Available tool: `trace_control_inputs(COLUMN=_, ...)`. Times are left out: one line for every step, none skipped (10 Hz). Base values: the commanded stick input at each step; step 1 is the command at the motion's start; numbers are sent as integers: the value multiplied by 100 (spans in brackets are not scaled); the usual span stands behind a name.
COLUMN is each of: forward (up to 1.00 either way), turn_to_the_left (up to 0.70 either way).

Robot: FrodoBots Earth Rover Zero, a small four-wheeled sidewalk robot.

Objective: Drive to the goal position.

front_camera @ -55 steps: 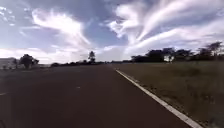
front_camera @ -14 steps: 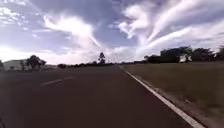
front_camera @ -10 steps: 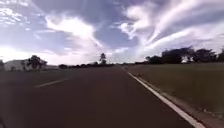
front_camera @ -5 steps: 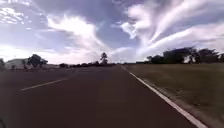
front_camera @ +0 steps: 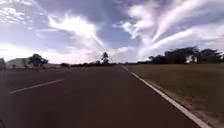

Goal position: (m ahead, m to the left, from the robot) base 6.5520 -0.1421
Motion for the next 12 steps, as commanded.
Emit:
trace_control_inputs(forward=100, turn_to_the_left=0)
trace_control_inputs(forward=100, turn_to_the_left=0)
trace_control_inputs(forward=100, turn_to_the_left=0)
trace_control_inputs(forward=100, turn_to_the_left=0)
trace_control_inputs(forward=100, turn_to_the_left=0)
trace_control_inputs(forward=100, turn_to_the_left=0)
trace_control_inputs(forward=100, turn_to_the_left=0)
trace_control_inputs(forward=100, turn_to_the_left=0)
trace_control_inputs(forward=100, turn_to_the_left=0)
trace_control_inputs(forward=100, turn_to_the_left=0)
trace_control_inputs(forward=100, turn_to_the_left=0)
trace_control_inputs(forward=100, turn_to_the_left=0)
